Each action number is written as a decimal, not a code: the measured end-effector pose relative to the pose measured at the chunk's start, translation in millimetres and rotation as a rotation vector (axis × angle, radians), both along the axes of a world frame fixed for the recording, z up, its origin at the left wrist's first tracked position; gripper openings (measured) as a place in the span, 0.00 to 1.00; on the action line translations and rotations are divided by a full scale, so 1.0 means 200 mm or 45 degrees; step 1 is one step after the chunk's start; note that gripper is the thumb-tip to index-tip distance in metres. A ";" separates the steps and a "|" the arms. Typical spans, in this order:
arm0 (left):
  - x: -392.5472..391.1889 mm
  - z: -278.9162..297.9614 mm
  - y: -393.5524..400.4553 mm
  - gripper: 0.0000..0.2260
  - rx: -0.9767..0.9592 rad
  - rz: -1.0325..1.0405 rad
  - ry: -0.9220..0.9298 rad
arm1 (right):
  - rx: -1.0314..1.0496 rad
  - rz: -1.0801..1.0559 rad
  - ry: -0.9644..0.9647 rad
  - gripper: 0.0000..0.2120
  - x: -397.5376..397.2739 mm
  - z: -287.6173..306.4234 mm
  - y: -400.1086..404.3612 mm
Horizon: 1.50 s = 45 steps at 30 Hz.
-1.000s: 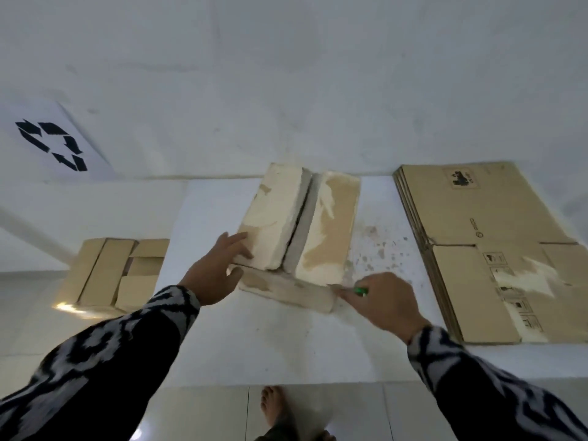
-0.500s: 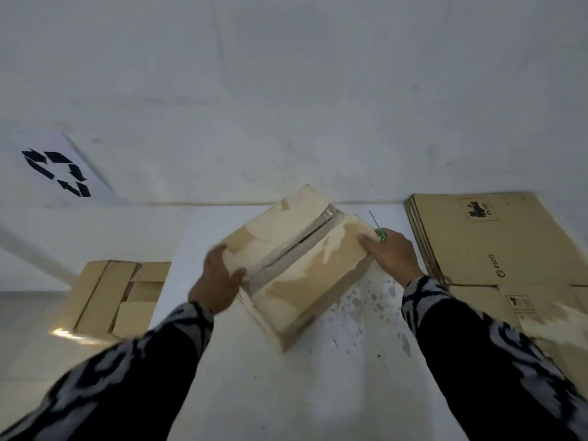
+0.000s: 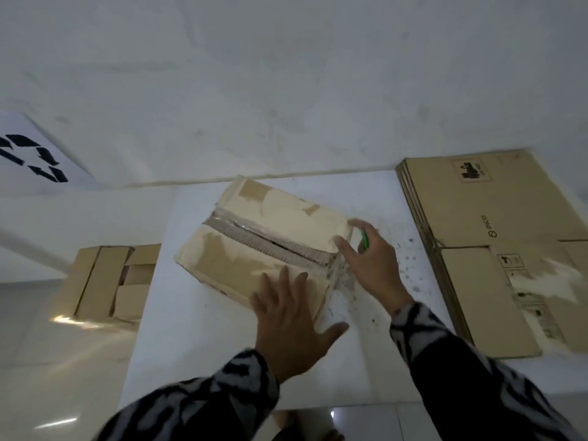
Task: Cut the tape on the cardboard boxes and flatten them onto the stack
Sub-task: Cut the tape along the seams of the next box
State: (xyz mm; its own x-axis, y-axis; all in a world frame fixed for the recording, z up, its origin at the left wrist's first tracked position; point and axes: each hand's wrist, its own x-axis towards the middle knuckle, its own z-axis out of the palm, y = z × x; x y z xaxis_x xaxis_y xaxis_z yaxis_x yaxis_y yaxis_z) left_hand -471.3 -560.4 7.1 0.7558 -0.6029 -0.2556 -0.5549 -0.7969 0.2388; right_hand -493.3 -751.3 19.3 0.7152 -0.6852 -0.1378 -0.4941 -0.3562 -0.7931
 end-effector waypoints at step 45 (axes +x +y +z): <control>0.35 0.00 0.25 0.05 -0.422 -0.123 -0.383 | 0.167 0.372 0.146 0.11 -0.26 -0.09 0.46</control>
State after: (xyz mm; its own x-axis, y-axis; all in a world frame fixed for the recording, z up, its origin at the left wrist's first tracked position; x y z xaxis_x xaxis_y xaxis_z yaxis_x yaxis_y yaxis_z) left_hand -401.6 -511.2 7.5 0.7033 -0.6863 0.1852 -0.7065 -0.6461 0.2887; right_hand -545.0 -659.2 1.7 0.8534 -0.4247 -0.3023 -0.4749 -0.3942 -0.7868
